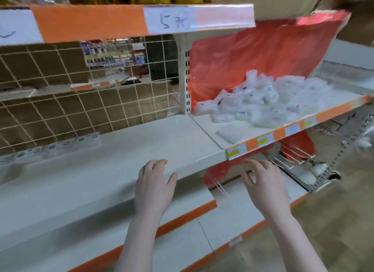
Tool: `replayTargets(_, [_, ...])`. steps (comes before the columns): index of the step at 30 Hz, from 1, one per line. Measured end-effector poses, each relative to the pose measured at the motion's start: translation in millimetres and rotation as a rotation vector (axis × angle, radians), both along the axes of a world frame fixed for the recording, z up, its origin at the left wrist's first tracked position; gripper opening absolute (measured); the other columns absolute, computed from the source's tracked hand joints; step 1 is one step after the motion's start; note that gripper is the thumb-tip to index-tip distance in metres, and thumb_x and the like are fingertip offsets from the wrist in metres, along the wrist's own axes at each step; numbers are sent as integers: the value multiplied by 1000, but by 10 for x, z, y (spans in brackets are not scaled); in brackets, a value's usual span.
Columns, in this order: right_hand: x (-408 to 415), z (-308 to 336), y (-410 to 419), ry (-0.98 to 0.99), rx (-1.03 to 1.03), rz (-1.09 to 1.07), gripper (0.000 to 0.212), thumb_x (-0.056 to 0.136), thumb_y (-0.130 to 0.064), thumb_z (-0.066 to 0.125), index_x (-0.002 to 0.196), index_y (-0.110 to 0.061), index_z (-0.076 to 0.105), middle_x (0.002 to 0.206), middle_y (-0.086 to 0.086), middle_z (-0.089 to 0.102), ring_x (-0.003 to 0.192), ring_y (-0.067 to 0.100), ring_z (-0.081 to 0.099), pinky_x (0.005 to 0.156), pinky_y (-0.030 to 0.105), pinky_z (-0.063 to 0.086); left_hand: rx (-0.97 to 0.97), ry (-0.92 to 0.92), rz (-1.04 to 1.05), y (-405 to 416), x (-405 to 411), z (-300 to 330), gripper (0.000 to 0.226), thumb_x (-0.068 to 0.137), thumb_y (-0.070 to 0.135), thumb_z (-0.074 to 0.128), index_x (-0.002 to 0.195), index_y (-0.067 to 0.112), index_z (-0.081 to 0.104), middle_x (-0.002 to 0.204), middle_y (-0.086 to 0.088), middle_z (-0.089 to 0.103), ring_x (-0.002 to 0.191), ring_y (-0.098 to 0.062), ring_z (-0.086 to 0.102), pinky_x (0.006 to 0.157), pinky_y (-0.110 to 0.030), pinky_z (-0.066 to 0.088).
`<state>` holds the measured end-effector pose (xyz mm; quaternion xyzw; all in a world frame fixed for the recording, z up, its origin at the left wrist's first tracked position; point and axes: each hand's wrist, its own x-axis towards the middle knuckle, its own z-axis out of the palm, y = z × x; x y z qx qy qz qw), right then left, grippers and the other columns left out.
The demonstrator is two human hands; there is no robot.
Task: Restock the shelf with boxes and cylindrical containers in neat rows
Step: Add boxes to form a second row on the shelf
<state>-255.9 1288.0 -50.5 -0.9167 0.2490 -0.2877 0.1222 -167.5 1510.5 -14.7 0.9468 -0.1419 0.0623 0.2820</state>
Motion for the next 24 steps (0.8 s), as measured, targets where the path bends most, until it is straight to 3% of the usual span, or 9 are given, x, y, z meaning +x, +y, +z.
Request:
replayTargets(11, [30, -147, -1350, -18, 37, -26, 30, 77, -11, 73, 105, -4, 67, 98, 16, 65, 90, 36, 57, 74, 40, 47, 19, 9, -48, -1428, 132, -50, 45, 94, 36, 51, 136, 21, 46, 138, 4, 43, 129, -15, 36, 104, -26, 30])
replayTargets(16, [304, -145, -1669, -97, 11, 21, 27, 73, -8, 75, 99, -3, 68, 89, 15, 65, 83, 36, 58, 71, 41, 48, 8, 11, -62, -1838, 424, -69, 45, 92, 35, 54, 133, 18, 49, 136, 1, 46, 127, -17, 37, 103, -25, 29])
replayTargets(24, [827, -88, -2377, -118, -14, -30, 30, 76, -7, 73, 105, -1, 67, 94, 19, 65, 85, 40, 58, 73, 45, 48, -39, 14, -129, -2609, 1073, -72, 45, 92, 34, 54, 134, 17, 50, 136, -2, 46, 127, -20, 38, 102, -27, 30])
